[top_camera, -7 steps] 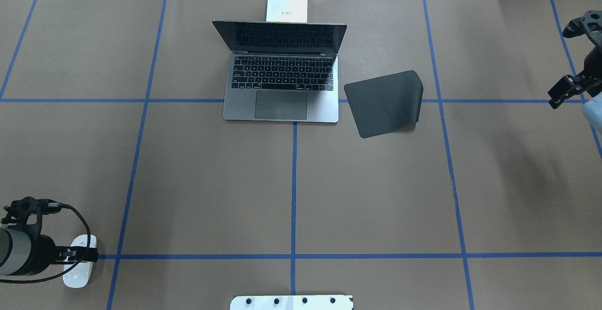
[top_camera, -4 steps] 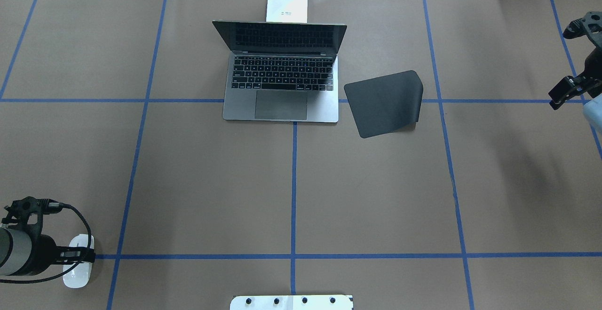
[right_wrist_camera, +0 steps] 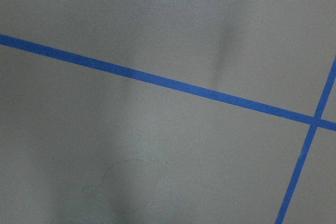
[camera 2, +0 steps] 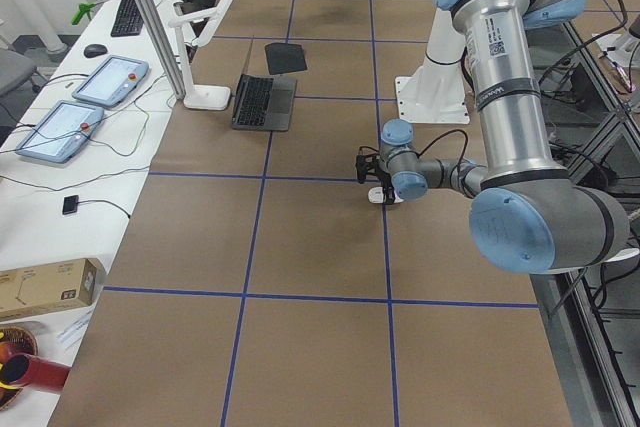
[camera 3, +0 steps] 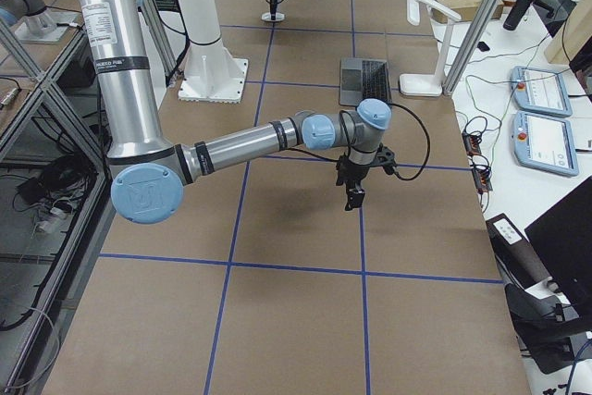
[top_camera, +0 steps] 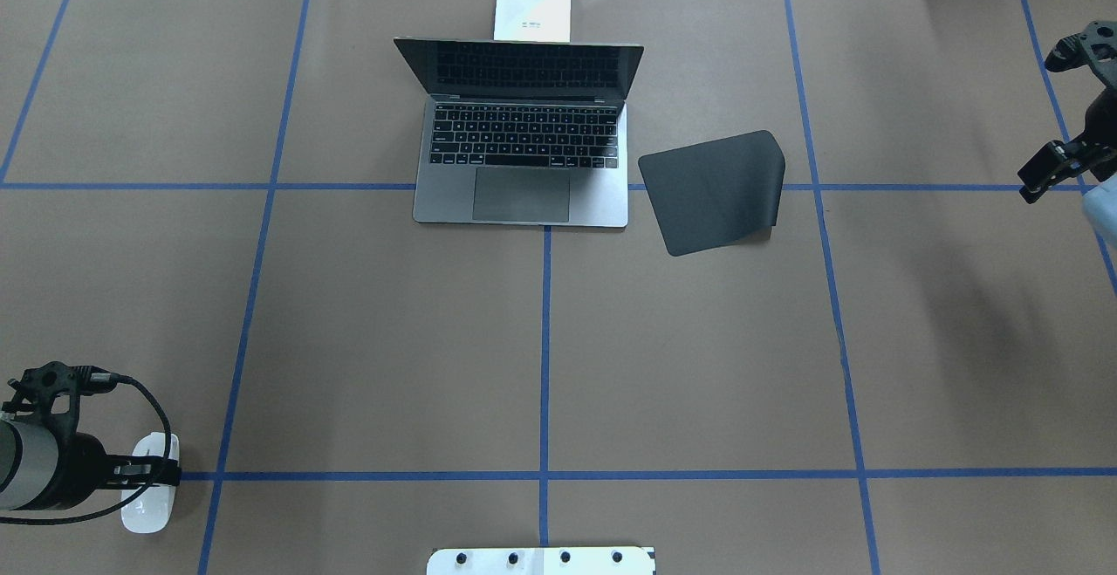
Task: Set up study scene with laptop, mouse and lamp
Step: 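Lower the left gripper over the white mouse and grasp it, then carry the white mouse with the left gripper onto the black mouse pad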
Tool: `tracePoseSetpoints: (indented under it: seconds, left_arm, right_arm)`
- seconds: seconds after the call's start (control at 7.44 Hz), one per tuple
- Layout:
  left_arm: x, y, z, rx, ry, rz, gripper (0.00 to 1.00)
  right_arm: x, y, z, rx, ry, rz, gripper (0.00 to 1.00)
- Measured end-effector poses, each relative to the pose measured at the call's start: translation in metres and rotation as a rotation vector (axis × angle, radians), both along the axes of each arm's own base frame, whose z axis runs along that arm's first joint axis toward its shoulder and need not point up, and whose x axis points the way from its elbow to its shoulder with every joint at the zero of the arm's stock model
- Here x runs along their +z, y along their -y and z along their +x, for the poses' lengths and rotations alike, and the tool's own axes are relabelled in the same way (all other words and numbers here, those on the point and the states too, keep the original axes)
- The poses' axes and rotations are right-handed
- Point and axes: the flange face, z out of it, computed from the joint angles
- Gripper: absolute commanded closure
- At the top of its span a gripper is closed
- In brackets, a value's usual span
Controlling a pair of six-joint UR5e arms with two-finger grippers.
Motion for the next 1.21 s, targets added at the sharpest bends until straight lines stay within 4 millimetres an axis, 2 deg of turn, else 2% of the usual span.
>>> tracePoseSetpoints:
  seconds: [0.13,0.4,0.67,0.94,1.21]
  left_arm:
    - [-0.014,0.002,0.003,-0.003,-0.029,0.009,1.00]
    - [-0.049,0.013,0.021,-0.016,-0.111,0.035,1.00]
    - [-0.091,0.033,0.046,-0.061,-0.176,0.035,1.00]
    - [-0.163,0.065,0.087,-0.109,-0.198,0.035,1.00]
    - [-0.235,0.083,0.119,-0.141,-0.210,0.041,1.00]
  right_arm:
    - [0.000,0.000,0.000,-0.001,0.000,0.000,0.00]
    - [0.009,-0.004,0.002,-0.005,-0.007,-0.010,0.00]
    - [0.024,-0.006,0.011,-0.020,-0.014,-0.018,0.00]
    - [0.051,-0.001,0.042,-0.043,-0.015,-0.015,0.00]
    - [0.073,0.003,0.078,-0.059,-0.008,-0.005,0.00]
